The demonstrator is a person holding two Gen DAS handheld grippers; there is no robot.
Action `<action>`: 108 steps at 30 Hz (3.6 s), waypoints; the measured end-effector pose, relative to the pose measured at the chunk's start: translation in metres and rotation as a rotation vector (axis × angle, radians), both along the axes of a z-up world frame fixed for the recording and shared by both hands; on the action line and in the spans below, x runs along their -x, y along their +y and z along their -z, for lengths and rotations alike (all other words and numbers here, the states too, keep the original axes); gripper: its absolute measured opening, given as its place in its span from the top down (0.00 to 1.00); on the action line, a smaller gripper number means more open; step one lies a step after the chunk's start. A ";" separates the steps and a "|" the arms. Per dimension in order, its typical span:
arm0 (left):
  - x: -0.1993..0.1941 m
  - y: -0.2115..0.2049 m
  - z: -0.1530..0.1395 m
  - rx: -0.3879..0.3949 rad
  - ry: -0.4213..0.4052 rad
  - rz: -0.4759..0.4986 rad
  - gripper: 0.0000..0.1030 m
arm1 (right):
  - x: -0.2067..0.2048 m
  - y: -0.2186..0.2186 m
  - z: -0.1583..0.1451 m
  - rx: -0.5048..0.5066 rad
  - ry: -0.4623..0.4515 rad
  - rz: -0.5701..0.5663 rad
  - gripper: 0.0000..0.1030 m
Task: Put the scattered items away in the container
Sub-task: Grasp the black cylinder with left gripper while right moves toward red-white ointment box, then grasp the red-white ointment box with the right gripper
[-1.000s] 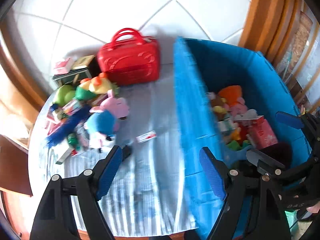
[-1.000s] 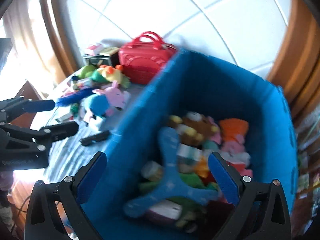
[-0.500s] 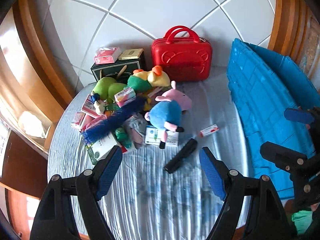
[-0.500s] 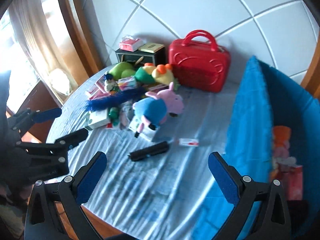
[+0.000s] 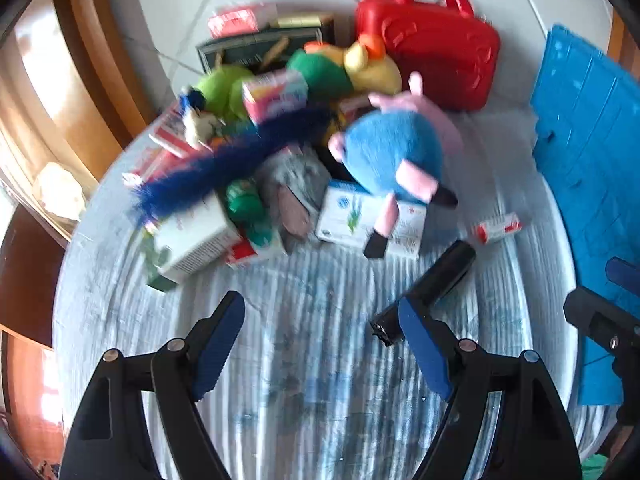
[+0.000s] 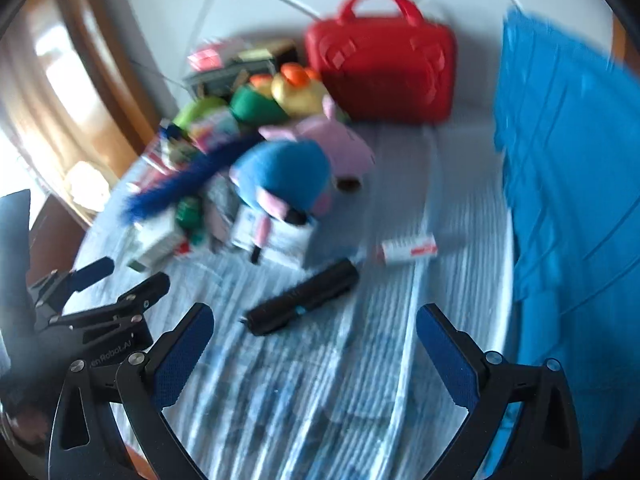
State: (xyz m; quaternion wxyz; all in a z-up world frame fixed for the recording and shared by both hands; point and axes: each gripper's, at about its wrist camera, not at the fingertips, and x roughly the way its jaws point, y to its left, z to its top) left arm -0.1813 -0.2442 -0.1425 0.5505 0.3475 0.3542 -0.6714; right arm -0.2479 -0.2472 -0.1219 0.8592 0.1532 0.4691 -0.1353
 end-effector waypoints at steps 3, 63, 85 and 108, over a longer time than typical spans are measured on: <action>0.022 -0.003 0.024 -0.008 0.005 0.033 0.23 | -0.003 -0.019 0.031 -0.006 0.029 0.043 0.00; 0.088 -0.070 0.105 0.034 0.201 0.004 0.62 | -0.058 -0.102 0.139 0.005 -0.050 0.159 0.35; 0.073 -0.044 0.109 0.060 0.159 -0.022 0.62 | -0.071 -0.049 0.149 0.128 0.020 -0.094 0.50; 0.051 0.026 0.055 0.093 0.149 -0.059 0.67 | 0.004 -0.008 0.090 0.114 -0.059 -0.097 0.74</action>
